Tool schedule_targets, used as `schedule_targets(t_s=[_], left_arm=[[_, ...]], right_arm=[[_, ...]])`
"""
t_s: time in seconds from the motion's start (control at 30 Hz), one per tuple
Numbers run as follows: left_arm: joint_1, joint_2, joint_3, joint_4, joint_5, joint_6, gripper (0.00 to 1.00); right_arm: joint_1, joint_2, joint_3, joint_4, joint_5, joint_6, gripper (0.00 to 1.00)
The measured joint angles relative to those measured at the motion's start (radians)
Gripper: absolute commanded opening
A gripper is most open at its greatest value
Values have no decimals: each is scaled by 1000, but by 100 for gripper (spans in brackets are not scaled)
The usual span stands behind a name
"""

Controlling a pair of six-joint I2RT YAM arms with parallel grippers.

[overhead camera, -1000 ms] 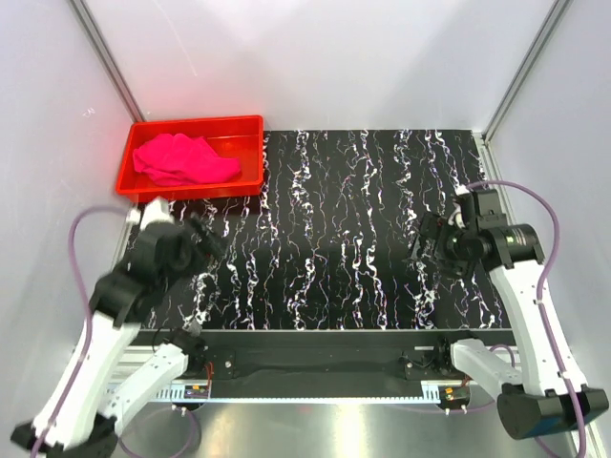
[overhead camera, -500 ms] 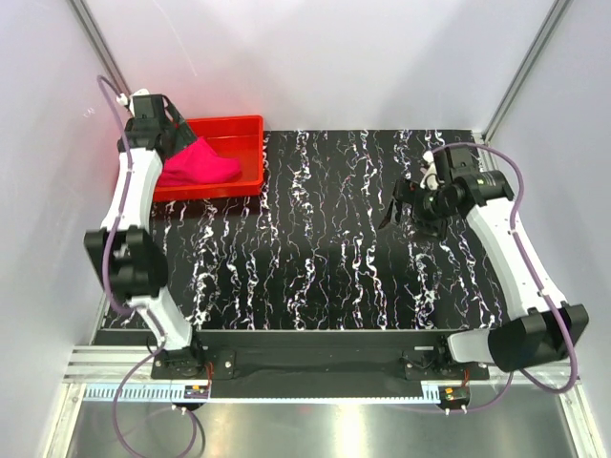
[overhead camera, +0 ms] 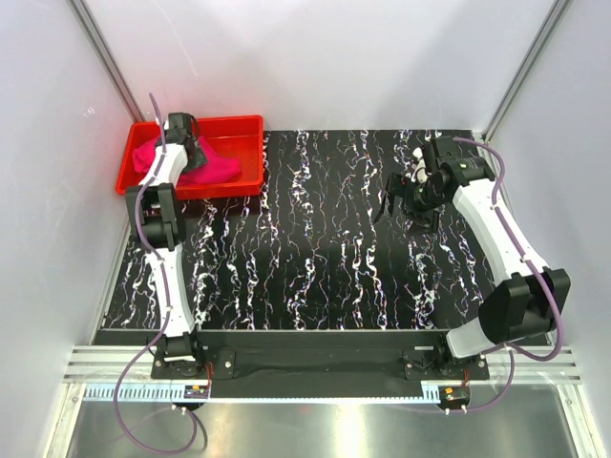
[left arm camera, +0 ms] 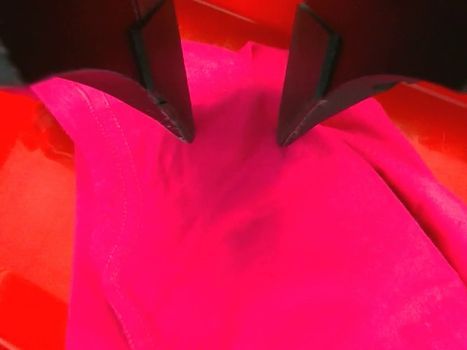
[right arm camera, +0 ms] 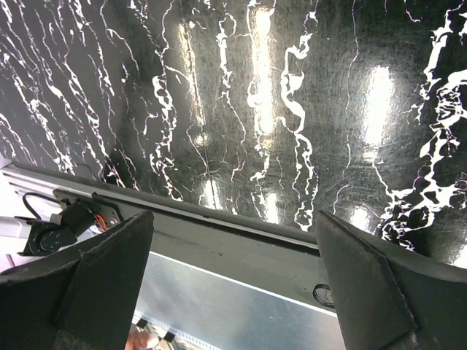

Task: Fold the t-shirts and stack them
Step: Grab the tshirt from the pile

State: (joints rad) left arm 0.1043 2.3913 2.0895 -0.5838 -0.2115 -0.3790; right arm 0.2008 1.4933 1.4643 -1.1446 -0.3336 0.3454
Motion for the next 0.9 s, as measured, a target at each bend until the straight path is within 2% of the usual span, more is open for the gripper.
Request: schedule_targets(t_s=[0.07,0.1,0.13,0.27,0.47,0.5,0.53,0.57,0.6,0.63,0.8,0.9], left_arm=[[1,0,0,12,-3,-5,49],[1,0,1,23,-4,-6,43],[1,0,3,37,-3,-11,25],[3,2,15,46,-1,-14,0],[6,-4,71,71,5,-2,0],[8,-11,79,77,9,-3,2],[9,-18,85,79,14,-2,21],[10,-30,91,82,17,5,70],[11,-44,92,85,16,8,89],[12,-60,92,86,12,5,98],[28,-106,85,93,-1,-10,98],[46,-109,43,120,-6,-9,92]], right_arm=[[0,12,0,2,0,3,100],[0,14,0,4,0,5,100],[0,15,0,6,1,7,100],[0,13,-5,23,1,22,100],[0,-7,-24,26,2,42,100],[0,-13,-24,27,2,45,100],[0,-21,-24,26,2,47,100],[0,-27,-24,27,1,48,100],[0,-33,-23,26,0,50,100],[0,-39,-23,27,0,51,100],[0,-46,-23,27,2,56,100],[0,-46,-23,31,2,56,99]])
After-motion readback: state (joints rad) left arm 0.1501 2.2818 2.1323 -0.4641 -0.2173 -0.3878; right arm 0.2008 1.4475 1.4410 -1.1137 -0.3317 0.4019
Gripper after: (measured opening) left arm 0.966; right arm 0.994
